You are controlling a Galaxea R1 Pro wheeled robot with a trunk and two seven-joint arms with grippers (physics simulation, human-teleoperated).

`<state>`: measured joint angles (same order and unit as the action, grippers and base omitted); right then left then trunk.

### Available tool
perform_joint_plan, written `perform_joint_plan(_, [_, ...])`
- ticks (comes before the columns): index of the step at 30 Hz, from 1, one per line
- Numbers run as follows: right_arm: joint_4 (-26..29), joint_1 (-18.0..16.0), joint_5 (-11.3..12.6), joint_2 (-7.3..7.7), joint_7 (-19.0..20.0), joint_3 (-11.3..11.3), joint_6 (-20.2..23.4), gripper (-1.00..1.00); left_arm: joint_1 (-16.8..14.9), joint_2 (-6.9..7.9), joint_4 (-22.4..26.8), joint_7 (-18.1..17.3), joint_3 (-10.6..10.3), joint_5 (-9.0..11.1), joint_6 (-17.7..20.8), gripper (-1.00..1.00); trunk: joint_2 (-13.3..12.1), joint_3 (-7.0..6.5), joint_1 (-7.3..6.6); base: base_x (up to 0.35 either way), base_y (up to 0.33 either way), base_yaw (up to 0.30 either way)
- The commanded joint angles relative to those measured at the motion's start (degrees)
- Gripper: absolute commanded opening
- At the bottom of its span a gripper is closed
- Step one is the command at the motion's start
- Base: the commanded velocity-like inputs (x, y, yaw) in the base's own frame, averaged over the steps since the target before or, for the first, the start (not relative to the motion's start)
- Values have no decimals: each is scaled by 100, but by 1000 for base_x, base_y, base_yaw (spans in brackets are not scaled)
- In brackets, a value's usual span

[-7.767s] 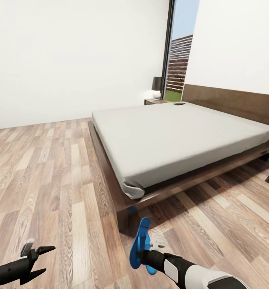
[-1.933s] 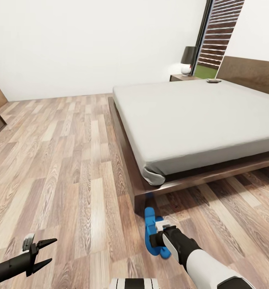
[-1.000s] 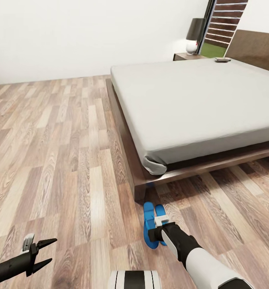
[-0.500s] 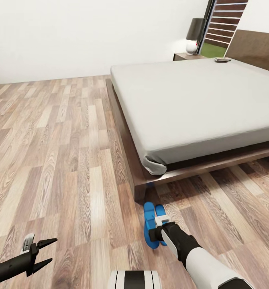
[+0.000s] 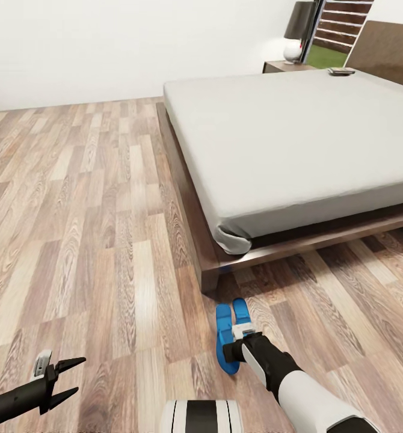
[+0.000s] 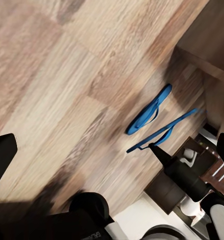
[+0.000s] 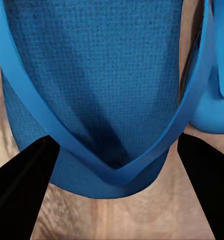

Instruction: In the bedroom, move the book from the bed onto either nightstand, and place the two sandals side by side next to the bed.

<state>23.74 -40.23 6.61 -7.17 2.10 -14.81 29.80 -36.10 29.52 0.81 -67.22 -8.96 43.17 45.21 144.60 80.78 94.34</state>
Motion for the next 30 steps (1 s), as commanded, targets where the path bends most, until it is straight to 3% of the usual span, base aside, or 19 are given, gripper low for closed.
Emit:
perform_joint_plan(1, [8,-3,60,5,-17,-40,26,-100,-3,2,-1,-20,-44,43,41,100,3,27,1,0,0,0])
perform_joint_plan(20, [8,-3,60,14,-17,-40,35,-100,-3,18,-2,-19,-44,56,41,100,6,71,6,3,0,0])
perform_joint_plan(30, [8,-3,60,14,-20,-40,35,-100,-3,19,-2,-19,-44,59,41,100,6,71,6,128,0,0])
